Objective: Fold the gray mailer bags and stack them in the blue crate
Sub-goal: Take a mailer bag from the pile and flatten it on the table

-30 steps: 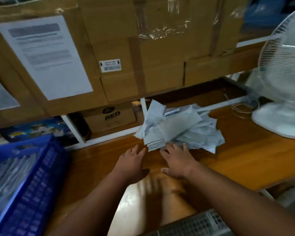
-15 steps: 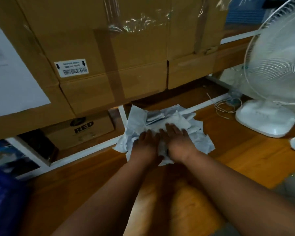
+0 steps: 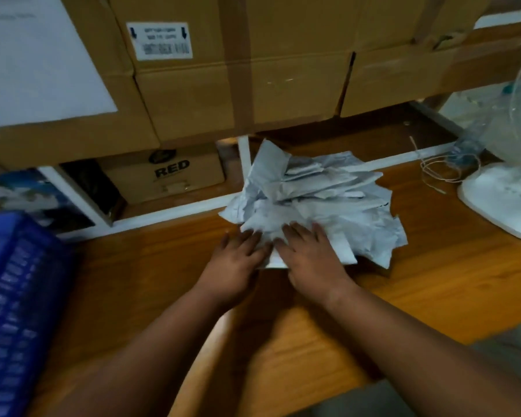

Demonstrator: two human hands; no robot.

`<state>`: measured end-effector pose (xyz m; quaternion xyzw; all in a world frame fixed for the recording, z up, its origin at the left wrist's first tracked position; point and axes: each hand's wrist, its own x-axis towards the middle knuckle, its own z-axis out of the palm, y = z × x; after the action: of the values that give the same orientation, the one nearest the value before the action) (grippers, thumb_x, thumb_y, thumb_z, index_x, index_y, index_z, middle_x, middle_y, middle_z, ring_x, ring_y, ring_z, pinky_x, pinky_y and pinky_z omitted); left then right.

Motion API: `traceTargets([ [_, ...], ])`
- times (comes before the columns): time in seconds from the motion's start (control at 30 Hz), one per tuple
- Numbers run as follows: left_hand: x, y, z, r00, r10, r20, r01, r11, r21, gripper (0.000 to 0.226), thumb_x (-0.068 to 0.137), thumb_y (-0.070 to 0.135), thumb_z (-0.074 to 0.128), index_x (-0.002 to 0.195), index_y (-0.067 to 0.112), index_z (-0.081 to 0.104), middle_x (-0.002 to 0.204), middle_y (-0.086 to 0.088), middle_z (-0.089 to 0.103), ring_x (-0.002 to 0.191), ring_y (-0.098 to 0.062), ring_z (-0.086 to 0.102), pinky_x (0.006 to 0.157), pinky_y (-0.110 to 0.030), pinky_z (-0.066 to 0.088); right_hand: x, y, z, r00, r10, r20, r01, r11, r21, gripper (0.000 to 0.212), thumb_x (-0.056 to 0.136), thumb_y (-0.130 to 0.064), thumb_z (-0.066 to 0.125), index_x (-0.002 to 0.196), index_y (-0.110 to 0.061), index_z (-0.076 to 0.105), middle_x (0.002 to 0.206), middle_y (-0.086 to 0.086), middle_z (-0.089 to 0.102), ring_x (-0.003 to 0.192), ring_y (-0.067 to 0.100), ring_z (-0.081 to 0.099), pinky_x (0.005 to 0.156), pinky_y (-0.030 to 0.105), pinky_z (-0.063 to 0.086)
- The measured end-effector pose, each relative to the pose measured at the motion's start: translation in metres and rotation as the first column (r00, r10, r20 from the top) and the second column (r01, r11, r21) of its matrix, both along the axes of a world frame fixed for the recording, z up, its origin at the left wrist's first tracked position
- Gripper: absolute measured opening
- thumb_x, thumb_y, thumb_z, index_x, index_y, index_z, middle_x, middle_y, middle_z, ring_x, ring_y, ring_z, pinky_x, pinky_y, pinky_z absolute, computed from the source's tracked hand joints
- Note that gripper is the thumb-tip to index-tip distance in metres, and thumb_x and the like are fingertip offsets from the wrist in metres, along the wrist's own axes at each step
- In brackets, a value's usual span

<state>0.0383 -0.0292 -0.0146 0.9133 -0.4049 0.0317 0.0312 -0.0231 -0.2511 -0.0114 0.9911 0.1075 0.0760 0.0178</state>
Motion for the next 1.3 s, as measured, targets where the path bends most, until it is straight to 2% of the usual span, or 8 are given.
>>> traceTargets([
  [0.17,-0.076,0.092,-0.031,0.997,0.047,-0.068,-0.042,0.997,0.066,0.057,0.110,0.044,0.036,0.166,0.040,0.028,0.171,-0.006,0.035,0.158,-0.028,0.032,0.125,-0.052,0.026,-0.057,0.066,-0.038,0.968,0.225,-0.113,-0.211,0.970,0.122,0.073,0.081,-0.016,0.072,0.152,-0.016,0.056,0.156,0.020,0.053,0.144,0.040,0.051,0.118,0.056,0.043],
  [0.3,-0.146,0.145,-0.053,0.976,0.174,-0.129,-0.162,0.982,0.102,0.057,0.112,0.045,0.025,0.168,0.044,0.014,0.176,0.000,0.021,0.163,-0.021,0.019,0.131,-0.041,0.012,-0.093,0.109,-0.068,0.919,0.370,-0.137,-0.345,0.922,0.173,0.072,0.085,-0.012,0.070,0.154,-0.017,0.053,0.157,0.018,0.053,0.144,0.039,0.052,0.117,0.054,0.044],
  [0.53,-0.214,0.195,-0.052,0.917,0.368,-0.154,-0.340,0.923,0.180,0.068,0.109,0.043,0.030,0.167,0.047,-0.006,0.177,0.007,-0.005,0.164,-0.015,-0.009,0.132,-0.040,-0.001,-0.125,0.161,-0.076,0.854,0.481,-0.197,-0.448,0.874,0.191,0.081,0.101,-0.008,0.049,0.171,-0.022,0.011,0.178,0.017,0.004,0.164,0.036,0.005,0.131,0.056,0.000],
  [0.8,-0.186,0.214,-0.069,0.870,0.440,-0.222,-0.395,0.892,0.217,0.066,0.104,0.048,0.021,0.169,0.044,0.008,0.177,0.001,0.003,0.163,-0.024,0.004,0.128,-0.054,0.024,-0.102,0.177,-0.076,0.866,0.426,-0.264,-0.410,0.905,0.114,0.071,0.110,-0.019,0.043,0.170,-0.035,0.010,0.179,0.012,0.004,0.165,0.034,0.004,0.130,0.061,0.004],
  [0.93,-0.174,0.220,-0.072,0.882,0.395,-0.258,-0.353,0.915,0.194,0.072,0.100,0.061,0.014,0.169,0.043,0.002,0.176,0.002,-0.009,0.164,-0.023,-0.007,0.131,-0.052,0.014,-0.102,0.180,-0.079,0.867,0.381,-0.320,-0.345,0.924,0.163,0.075,0.104,-0.052,0.040,0.170,-0.038,0.008,0.179,0.007,0.001,0.166,0.029,-0.001,0.131,0.057,0.002],
  [1.03,-0.177,0.224,-0.072,0.910,0.334,-0.247,-0.308,0.941,0.138,0.076,0.103,0.065,0.026,0.170,0.038,-0.001,0.177,0.002,-0.014,0.163,-0.020,-0.014,0.131,-0.051,0.005,-0.105,0.182,-0.077,0.872,0.364,-0.328,-0.322,0.930,0.176,0.079,0.102,-0.073,0.028,0.170,-0.040,0.005,0.179,0.002,-0.007,0.165,0.024,-0.010,0.131,0.054,-0.005],
  [1.2,-0.168,0.219,-0.074,0.912,0.364,-0.190,-0.384,0.920,-0.081,0.062,0.111,0.047,0.032,0.165,0.018,0.034,0.176,-0.010,0.018,0.164,-0.026,0.014,0.130,-0.051,0.022,-0.106,0.205,-0.069,0.935,0.238,-0.265,-0.185,0.961,0.207,0.068,0.109,-0.058,0.019,0.170,-0.027,0.019,0.179,0.004,0.003,0.166,0.023,0.000,0.132,0.055,-0.001],
  [1.3,-0.148,0.205,-0.075,0.880,0.436,-0.190,-0.465,0.872,-0.153,0.062,0.108,0.040,0.034,0.162,0.010,0.039,0.173,-0.016,0.027,0.161,-0.031,0.024,0.128,-0.050,0.027,-0.096,0.229,-0.069,0.967,0.172,-0.187,-0.133,0.970,0.204,0.065,0.109,-0.046,0.024,0.169,-0.020,0.024,0.178,0.009,0.012,0.165,0.028,0.008,0.133,0.054,0.005],
])
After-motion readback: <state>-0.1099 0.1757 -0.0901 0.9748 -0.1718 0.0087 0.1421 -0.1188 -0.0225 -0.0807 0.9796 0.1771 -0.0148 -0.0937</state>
